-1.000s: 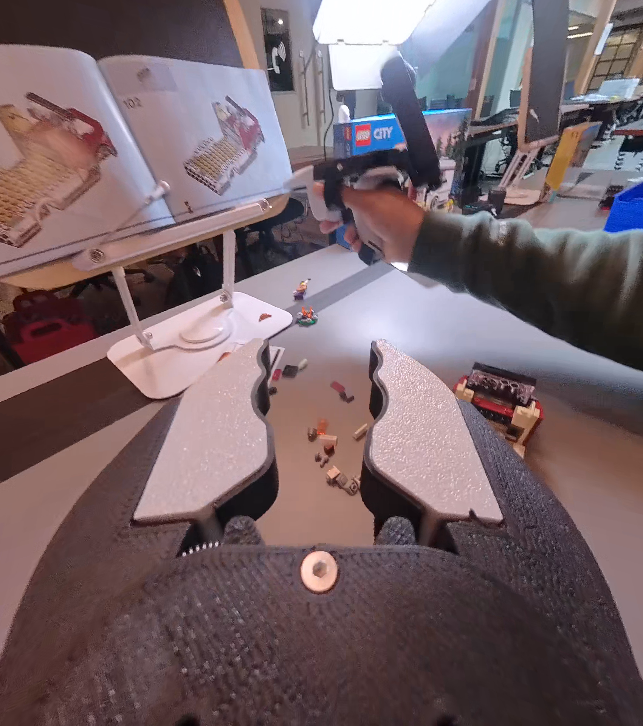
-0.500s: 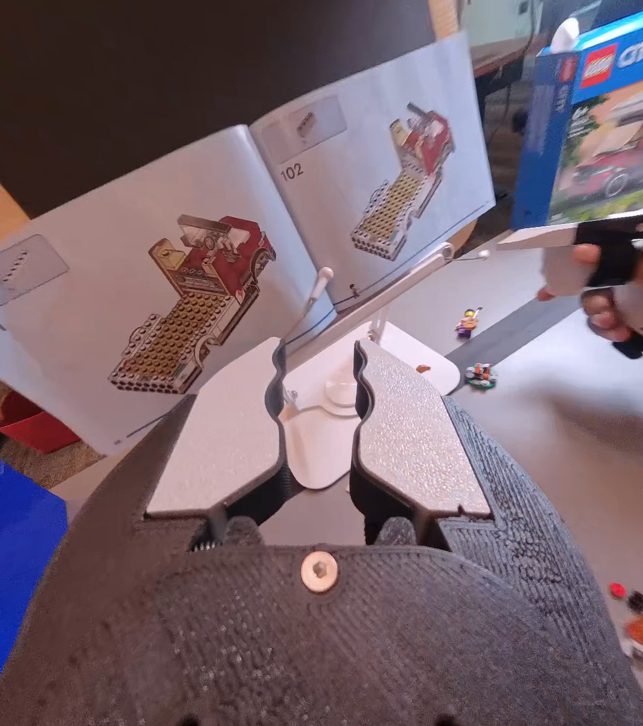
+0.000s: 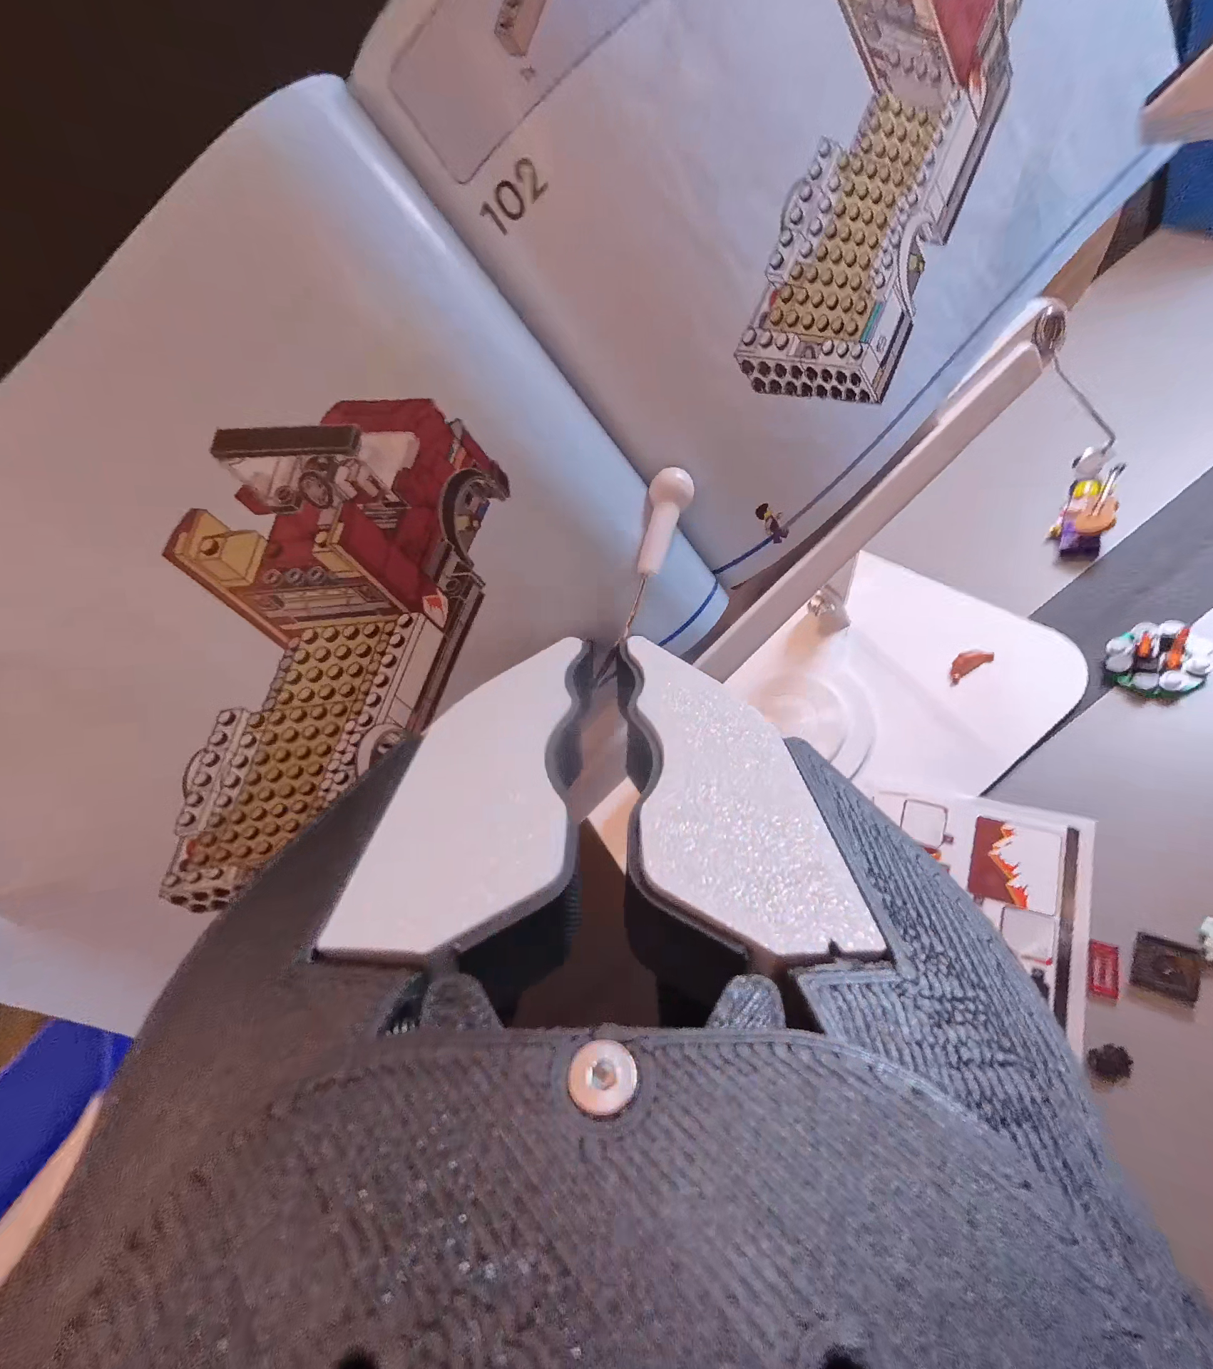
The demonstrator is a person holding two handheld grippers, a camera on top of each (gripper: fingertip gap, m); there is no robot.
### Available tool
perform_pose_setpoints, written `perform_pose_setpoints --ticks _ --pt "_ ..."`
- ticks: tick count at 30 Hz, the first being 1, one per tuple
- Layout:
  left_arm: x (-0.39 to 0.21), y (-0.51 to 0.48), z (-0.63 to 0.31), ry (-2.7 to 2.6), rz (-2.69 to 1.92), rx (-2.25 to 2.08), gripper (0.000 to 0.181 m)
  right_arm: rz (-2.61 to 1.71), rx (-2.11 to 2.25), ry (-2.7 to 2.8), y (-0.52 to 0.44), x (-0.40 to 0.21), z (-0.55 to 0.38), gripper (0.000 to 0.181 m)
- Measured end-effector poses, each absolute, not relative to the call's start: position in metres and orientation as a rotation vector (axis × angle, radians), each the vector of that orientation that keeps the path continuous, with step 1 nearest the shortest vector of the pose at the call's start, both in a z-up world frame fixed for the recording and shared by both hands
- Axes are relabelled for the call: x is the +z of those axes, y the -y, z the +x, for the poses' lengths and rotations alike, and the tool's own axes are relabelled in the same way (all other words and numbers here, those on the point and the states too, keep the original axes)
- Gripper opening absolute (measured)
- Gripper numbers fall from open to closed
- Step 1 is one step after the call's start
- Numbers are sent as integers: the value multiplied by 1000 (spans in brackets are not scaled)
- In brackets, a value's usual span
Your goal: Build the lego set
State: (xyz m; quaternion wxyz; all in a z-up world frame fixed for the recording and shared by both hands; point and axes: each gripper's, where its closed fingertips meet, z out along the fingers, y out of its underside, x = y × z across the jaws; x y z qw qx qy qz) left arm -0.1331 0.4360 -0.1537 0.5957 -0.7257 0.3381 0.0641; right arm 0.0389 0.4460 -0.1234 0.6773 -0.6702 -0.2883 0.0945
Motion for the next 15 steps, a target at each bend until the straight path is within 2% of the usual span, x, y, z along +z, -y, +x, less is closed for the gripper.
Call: perform_pose_setpoints --ticks 9,15 --pt "-130 -432 -172 -262 -1598 -311 2 -1449 -22 676 -481 -78 34 68" --pt "-154 -423 -212 -66 -1632 -421 7 -1449 -45 674 -487 -78 37 71"
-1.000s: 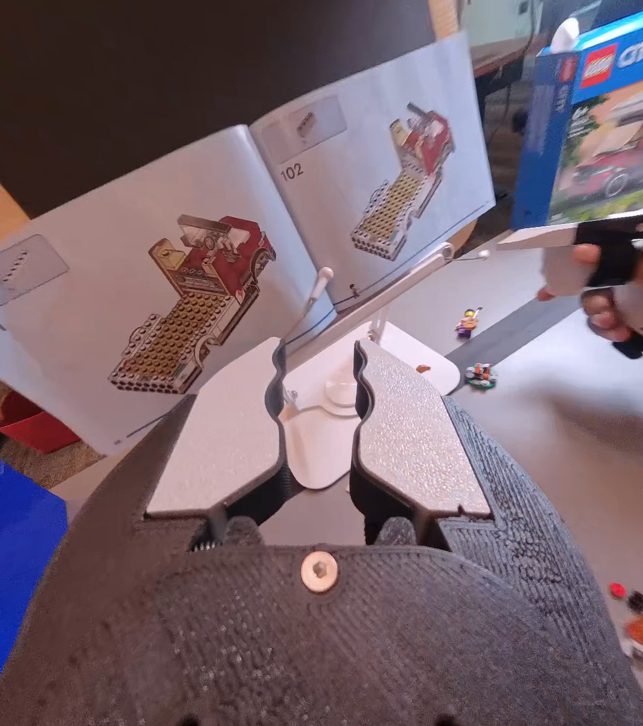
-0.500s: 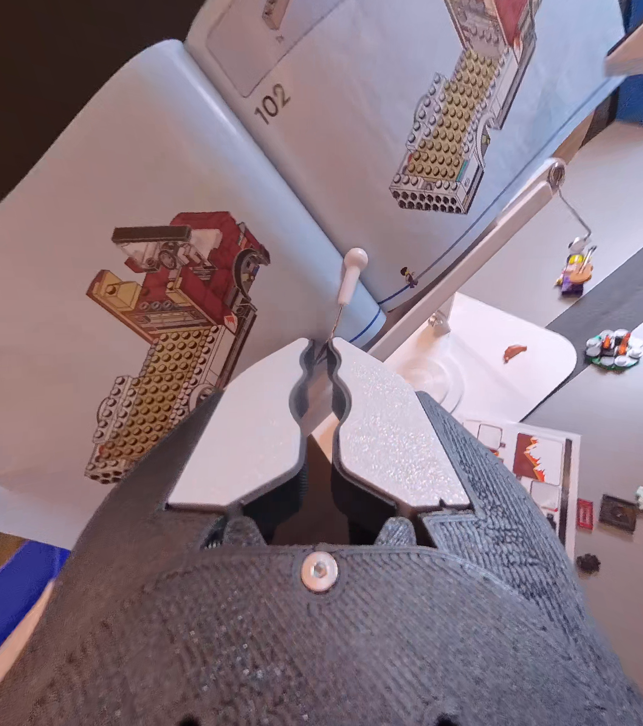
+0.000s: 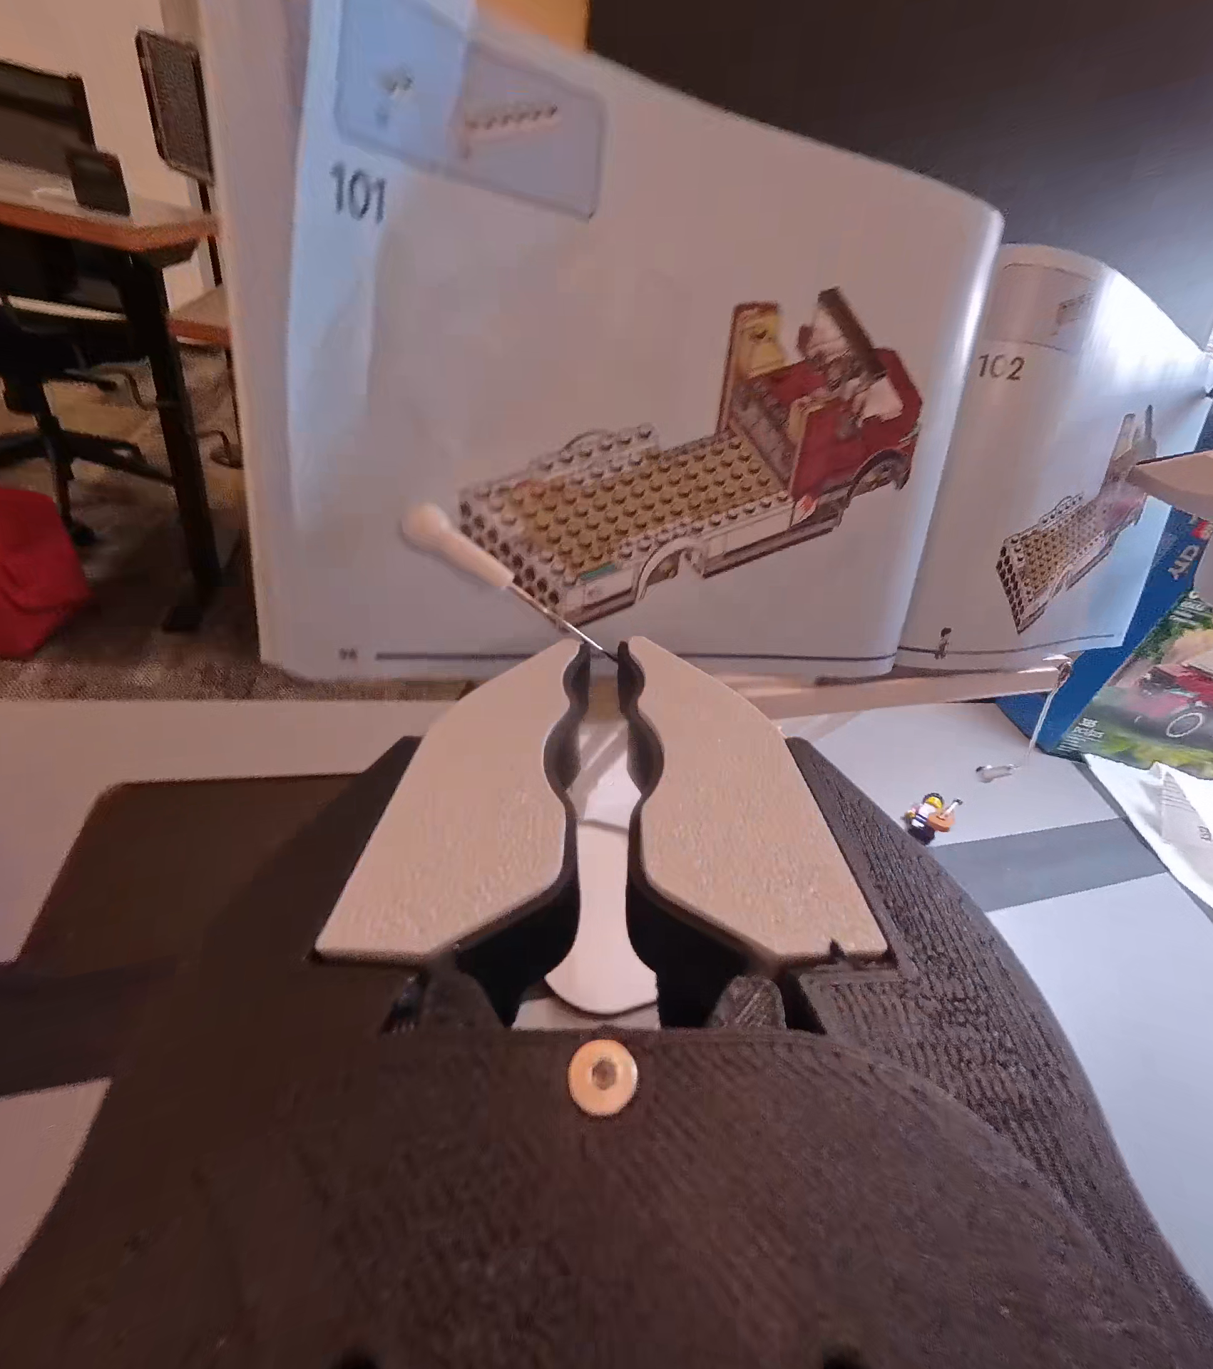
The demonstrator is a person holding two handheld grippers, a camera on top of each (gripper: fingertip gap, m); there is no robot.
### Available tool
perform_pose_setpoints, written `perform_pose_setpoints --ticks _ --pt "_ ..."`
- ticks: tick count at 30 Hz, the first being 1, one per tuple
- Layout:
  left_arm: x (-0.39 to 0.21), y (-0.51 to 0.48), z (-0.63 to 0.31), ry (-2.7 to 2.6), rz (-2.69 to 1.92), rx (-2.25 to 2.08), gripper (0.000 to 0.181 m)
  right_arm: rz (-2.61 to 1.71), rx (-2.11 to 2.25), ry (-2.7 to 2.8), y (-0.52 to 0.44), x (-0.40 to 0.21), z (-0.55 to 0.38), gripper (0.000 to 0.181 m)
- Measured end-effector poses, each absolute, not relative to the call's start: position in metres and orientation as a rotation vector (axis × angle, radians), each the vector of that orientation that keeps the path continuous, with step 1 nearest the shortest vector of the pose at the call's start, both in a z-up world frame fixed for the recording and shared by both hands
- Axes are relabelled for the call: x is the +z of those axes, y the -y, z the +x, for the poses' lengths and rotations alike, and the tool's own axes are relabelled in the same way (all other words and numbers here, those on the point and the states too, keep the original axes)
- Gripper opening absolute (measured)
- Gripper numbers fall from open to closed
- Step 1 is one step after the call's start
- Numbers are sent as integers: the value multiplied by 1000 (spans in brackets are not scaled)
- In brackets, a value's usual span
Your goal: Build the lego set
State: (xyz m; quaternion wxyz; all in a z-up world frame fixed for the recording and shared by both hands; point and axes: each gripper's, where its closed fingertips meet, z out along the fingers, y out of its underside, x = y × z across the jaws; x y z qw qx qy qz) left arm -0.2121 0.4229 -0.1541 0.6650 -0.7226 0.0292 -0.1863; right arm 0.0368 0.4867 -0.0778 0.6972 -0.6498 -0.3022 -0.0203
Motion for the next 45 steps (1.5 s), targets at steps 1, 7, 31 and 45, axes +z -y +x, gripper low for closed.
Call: perform_pose_setpoints --ticks 1,7,31,45 --pt "-160 -420 -214 -41 -1644 -450 8 -1445 -53 669 -487 -77 38 72" --pt "-169 -398 -223 26 -1602 -389 15 -1457 -60 659 -491 -78 40 75" --pt "-148 -377 -148 -307 -1495 -283 15 -1416 -83 651 -494 -75 40 55" --pt "-154 -379 -147 -323 -1505 -283 13 -1459 -35 679 -496 -82 39 55"
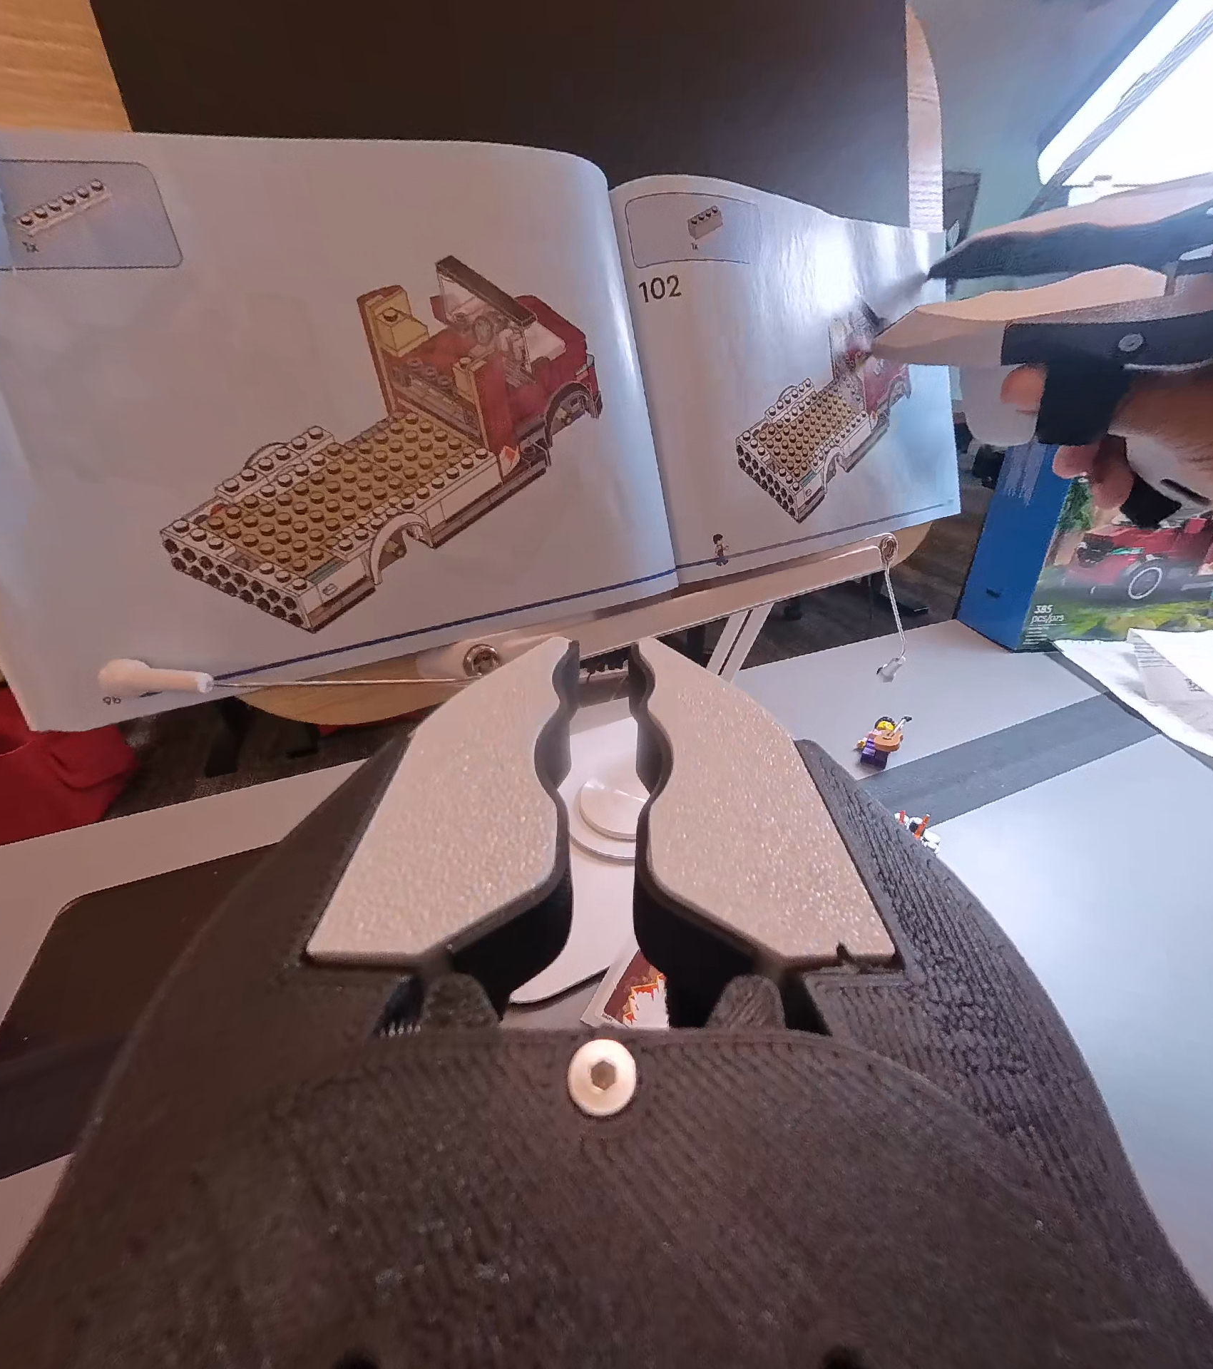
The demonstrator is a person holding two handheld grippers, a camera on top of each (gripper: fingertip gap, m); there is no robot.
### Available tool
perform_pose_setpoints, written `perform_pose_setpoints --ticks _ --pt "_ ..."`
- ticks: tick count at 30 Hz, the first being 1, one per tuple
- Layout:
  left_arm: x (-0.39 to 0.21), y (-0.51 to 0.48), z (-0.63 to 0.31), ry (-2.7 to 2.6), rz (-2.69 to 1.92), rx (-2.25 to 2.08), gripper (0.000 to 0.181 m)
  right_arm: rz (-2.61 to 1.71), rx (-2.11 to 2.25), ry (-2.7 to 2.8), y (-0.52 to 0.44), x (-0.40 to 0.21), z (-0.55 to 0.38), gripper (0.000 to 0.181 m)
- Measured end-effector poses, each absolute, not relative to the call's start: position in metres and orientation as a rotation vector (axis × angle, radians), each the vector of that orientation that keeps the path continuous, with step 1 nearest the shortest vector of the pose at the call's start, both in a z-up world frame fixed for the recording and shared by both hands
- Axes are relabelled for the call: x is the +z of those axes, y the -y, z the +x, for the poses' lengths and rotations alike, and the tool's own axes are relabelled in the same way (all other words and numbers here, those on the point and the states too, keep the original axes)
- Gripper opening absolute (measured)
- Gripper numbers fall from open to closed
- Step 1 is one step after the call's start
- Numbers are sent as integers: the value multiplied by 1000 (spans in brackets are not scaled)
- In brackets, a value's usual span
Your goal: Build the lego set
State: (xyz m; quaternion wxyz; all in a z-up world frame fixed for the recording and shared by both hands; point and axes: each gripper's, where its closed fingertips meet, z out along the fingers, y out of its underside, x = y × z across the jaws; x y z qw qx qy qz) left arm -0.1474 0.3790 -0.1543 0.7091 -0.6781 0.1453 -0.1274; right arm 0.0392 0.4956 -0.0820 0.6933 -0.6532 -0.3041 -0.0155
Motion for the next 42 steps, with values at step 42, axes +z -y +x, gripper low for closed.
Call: perform_pose_setpoints --ticks 42 --pt "-148 -380 -117 -502 -1530 -220 30 -1435 166 712 -470 -77 61 74"
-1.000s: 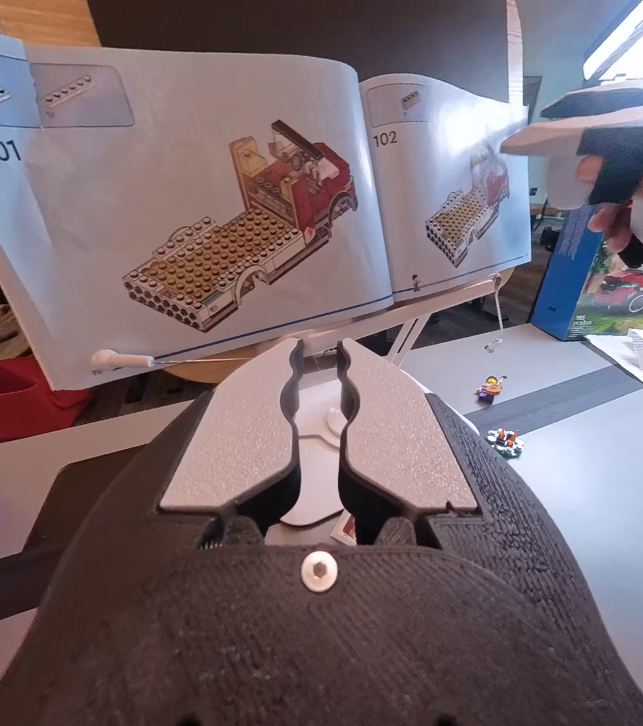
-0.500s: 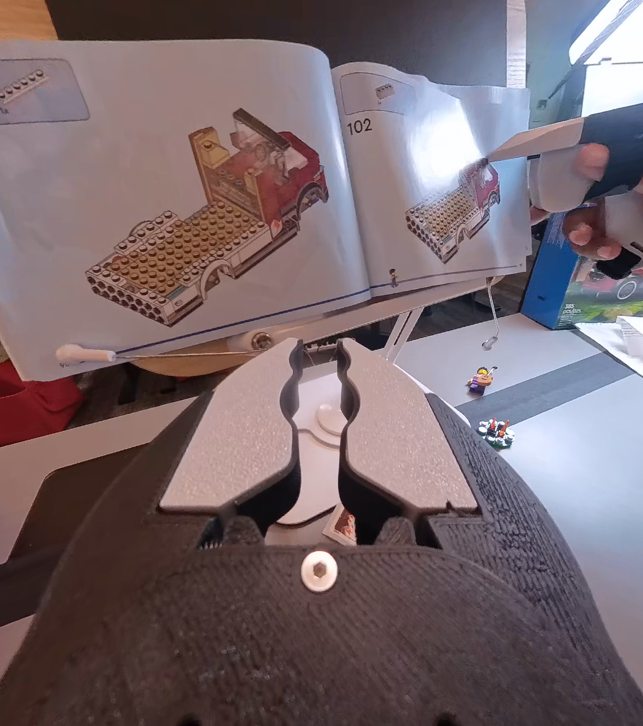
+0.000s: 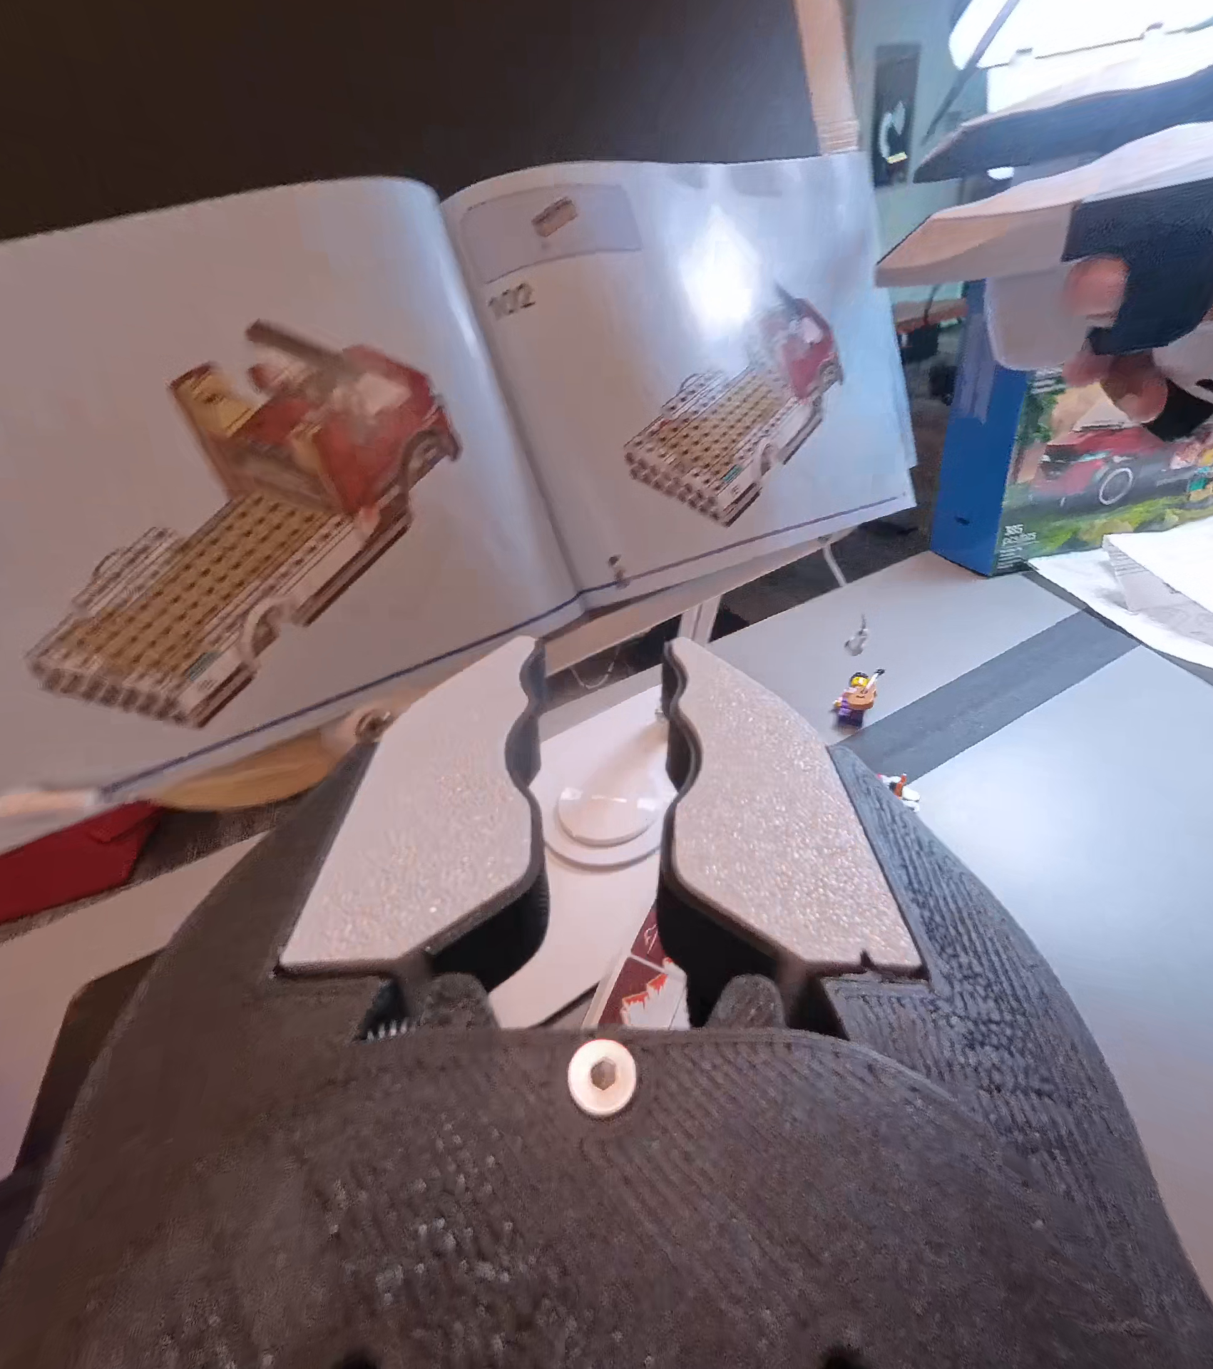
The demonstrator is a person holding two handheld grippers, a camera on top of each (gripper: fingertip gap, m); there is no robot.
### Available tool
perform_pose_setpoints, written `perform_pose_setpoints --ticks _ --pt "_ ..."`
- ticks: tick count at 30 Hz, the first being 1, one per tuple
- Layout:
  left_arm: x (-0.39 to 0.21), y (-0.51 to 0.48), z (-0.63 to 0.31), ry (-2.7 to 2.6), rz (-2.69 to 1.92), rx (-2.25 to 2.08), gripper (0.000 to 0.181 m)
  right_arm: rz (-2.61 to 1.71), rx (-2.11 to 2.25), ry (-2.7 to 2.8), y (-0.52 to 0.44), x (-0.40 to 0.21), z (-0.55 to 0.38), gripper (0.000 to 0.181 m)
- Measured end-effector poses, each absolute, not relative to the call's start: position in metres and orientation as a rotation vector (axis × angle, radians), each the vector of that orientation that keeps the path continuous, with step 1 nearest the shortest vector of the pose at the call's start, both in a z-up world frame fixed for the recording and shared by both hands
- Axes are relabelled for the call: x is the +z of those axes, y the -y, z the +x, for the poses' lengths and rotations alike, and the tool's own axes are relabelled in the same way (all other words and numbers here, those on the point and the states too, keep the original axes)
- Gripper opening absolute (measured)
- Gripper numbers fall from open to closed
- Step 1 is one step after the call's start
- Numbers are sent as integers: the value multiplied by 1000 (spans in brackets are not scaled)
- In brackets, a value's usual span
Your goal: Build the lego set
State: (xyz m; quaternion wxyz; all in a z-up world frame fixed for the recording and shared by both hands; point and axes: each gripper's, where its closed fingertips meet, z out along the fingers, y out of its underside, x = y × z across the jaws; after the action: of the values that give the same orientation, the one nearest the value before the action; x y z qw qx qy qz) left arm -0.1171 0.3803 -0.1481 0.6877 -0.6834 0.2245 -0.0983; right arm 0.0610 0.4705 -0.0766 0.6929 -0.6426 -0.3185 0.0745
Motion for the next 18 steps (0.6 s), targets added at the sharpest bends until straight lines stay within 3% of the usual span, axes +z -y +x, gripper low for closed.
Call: perform_pose_setpoints --ticks 3,18 --pt "-131 -390 -87 -578 -1544 -216 54 -1396 75 755 -464 -73 59 74" --pt "-125 -449 -50 -701 -1602 16 47 -1389 -9 752 -480 -88 47 75"
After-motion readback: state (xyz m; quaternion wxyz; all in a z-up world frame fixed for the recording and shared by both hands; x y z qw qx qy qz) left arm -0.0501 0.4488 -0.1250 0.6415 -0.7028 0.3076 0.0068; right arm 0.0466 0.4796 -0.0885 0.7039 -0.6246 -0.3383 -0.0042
